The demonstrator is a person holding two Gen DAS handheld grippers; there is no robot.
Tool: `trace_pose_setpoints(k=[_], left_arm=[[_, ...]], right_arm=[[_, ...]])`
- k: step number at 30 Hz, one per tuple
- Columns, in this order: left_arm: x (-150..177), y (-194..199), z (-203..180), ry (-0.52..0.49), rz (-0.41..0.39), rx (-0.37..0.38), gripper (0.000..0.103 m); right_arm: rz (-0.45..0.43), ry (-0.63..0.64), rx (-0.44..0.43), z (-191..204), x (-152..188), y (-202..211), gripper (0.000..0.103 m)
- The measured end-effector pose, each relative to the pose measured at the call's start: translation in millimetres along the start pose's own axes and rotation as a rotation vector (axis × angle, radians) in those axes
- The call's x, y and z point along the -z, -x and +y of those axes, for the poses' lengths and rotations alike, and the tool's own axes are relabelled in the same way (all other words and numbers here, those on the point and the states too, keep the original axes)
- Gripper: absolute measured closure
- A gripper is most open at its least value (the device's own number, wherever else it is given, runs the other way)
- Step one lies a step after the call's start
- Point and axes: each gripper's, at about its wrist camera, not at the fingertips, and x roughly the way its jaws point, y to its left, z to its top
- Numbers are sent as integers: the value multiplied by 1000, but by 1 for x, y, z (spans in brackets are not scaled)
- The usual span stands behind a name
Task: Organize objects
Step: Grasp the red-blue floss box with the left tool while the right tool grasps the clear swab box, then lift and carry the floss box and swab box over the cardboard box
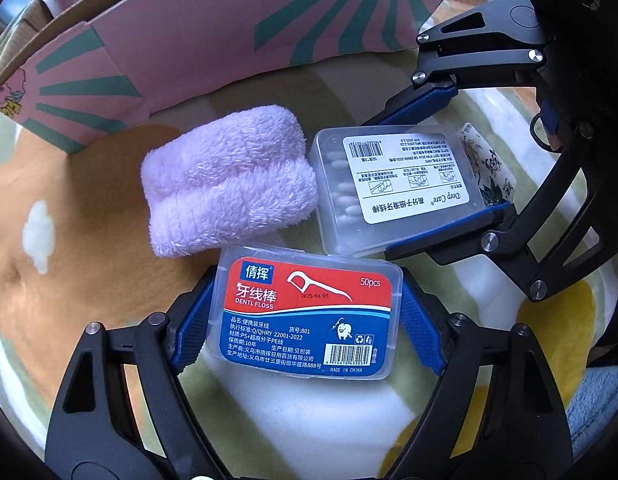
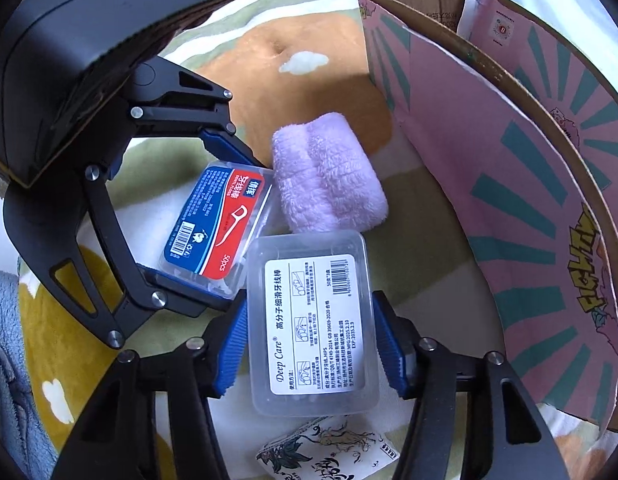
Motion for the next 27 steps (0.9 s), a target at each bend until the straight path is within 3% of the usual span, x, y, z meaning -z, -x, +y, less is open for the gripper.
trace_pose_setpoints(k=[7,16,21,27], left_arm=[[-3,29,3,-15,-23,3,21],[-2,101,13,1,-69,-22,21],[-9,136,-18,34,-111,-46,21],[-20,185,-25,52,-148,-80,21]], right_arm=[[-1,-53,36,7,-2,25,49],[-21,-157,100,23,-10,90,49],[-41,-269,133,32,-33,121,49],[-82,-454,189,43,-61,163,49]])
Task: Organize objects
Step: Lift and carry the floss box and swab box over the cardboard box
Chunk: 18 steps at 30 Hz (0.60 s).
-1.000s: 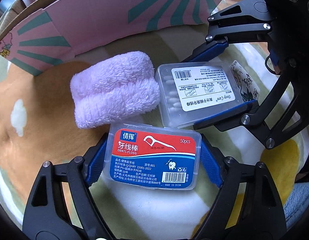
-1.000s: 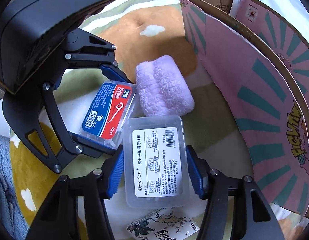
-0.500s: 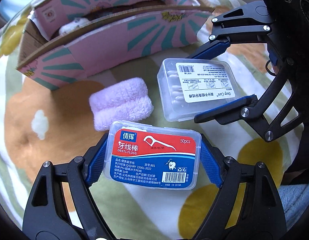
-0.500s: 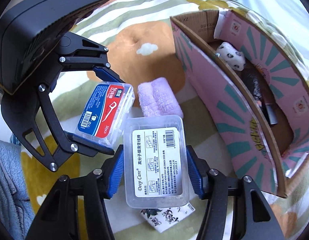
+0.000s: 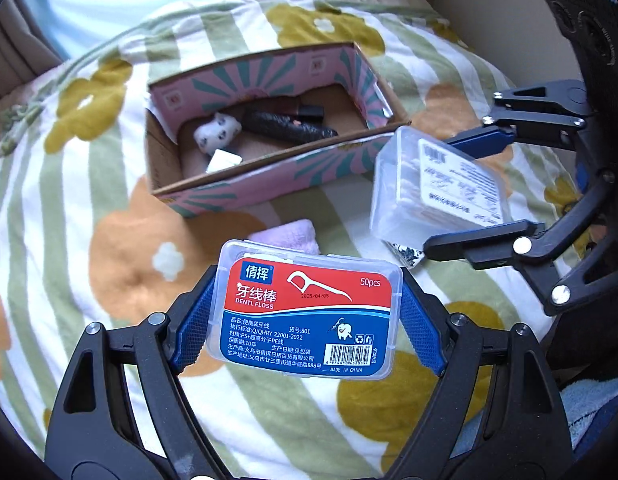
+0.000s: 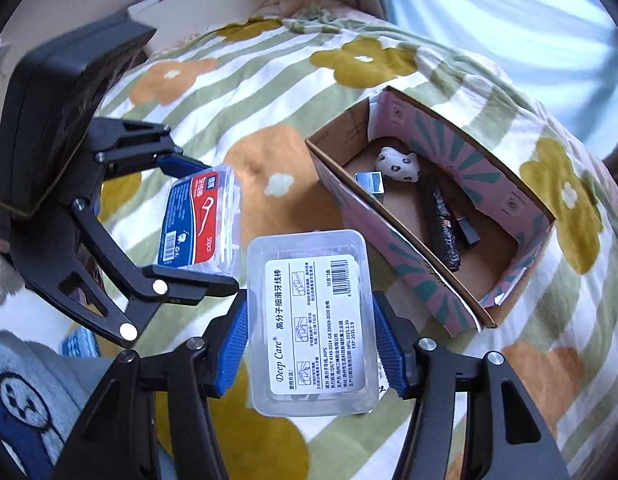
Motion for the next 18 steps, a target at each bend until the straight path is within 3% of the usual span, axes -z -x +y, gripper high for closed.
trace_pose_setpoints(k=[2,3,9,18], left_arm=[[-4,13,2,12,-10,-4,21],[-5,21,2,18,-13,-15,21],[-12,57,7,93,-33,-30,21],[-12,96,12,231,-82,-113,21]], right_arm=[[-15,-49,29,6,-5,18,49],[52,-170,120,7,-8,25,49],[11,-319,234,25,-22,68,49],[-5,-637,446,35,-22,107,49]])
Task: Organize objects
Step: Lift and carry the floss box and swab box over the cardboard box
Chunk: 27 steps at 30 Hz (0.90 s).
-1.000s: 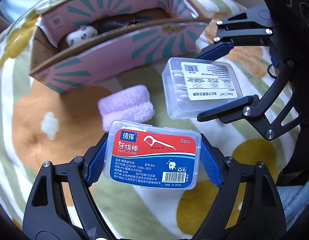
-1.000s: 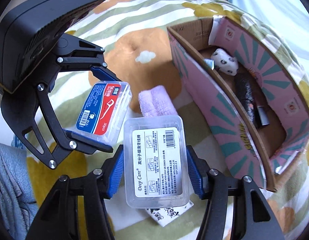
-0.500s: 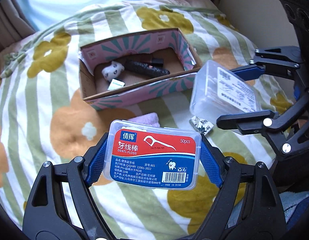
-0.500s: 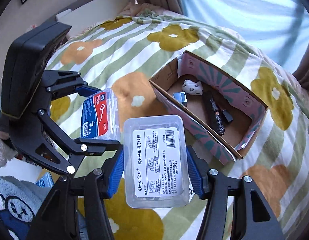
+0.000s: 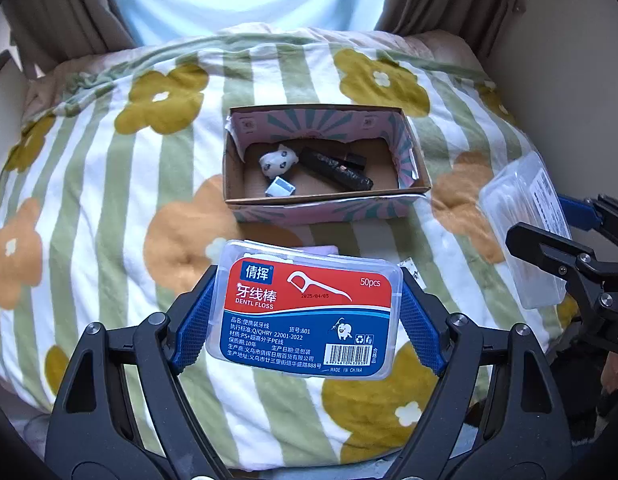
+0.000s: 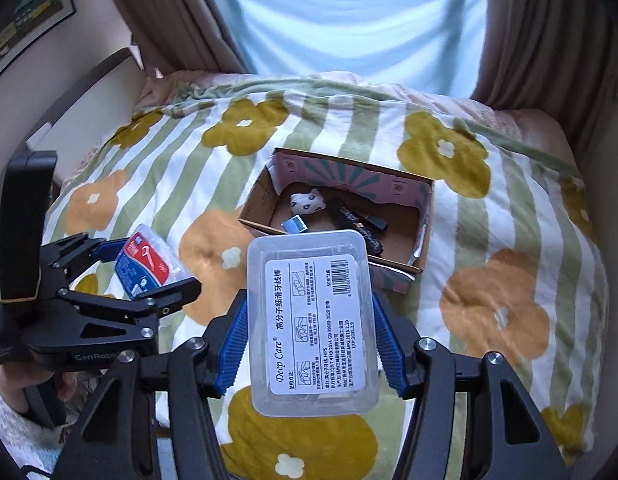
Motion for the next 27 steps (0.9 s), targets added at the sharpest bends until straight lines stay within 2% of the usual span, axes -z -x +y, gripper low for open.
trace_pose_setpoints(k=[7,12,21,27], left_arm=[[8,16,14,84,-80,-74,21],[12,11,18,75,-72,-92,21],[6,3,24,80,-48,-85,21],[-18,-9,31,76,-26,-70,21]], right_arm=[[-11,-181,151,-13,14,11,49],[-7,-242,226,-20,18,13,49],[9,-284,275,-23,12,10,49],[29,-325,306,-28,-3,0,49]])
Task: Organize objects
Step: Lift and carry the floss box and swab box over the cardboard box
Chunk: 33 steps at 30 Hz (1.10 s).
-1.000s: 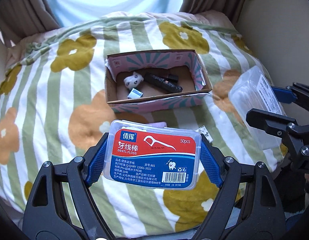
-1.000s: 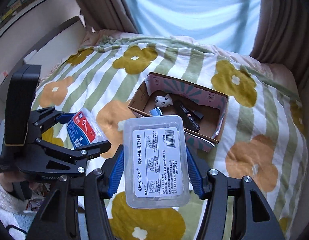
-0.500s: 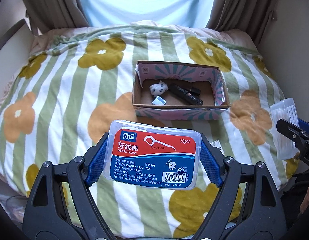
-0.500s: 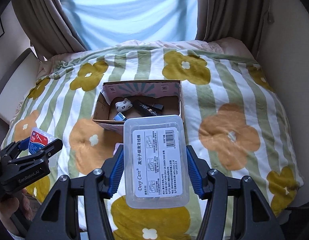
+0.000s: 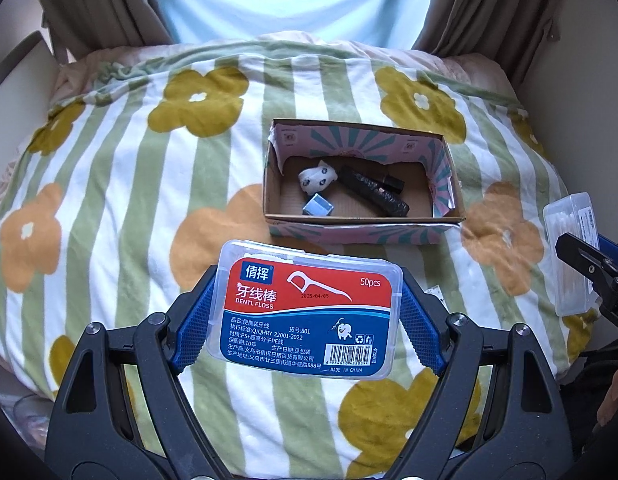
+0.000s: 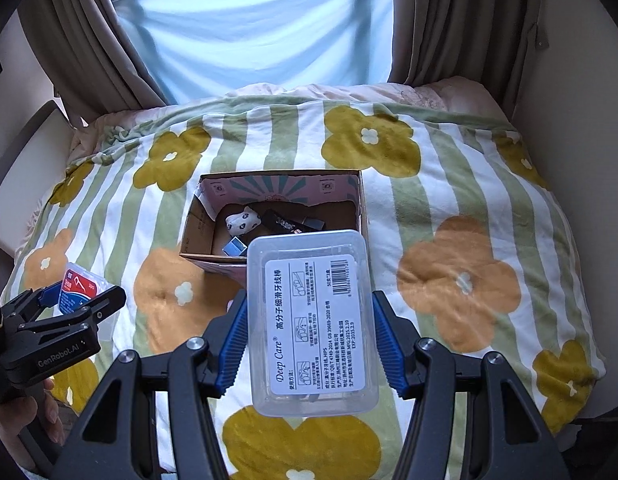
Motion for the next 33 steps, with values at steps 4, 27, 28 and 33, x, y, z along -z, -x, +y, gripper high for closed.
trace_pose_setpoints(k=[4,27,28,33], left_arm=[[-24,-14,0,-20,2,7,21],[-145,-208,-10,-7,105,58,21],[-147,-219,-11,-7,114,57,21],[-157,-273,-17,-13,149,49,21]], right_arm=[[17,-21,28,1,-14,-12,49],[161,-229,144,-35,-95,-199,49],[173,-235,145,-38,-95,-210,49],[235,-302,175,-53,-89,-259,49]])
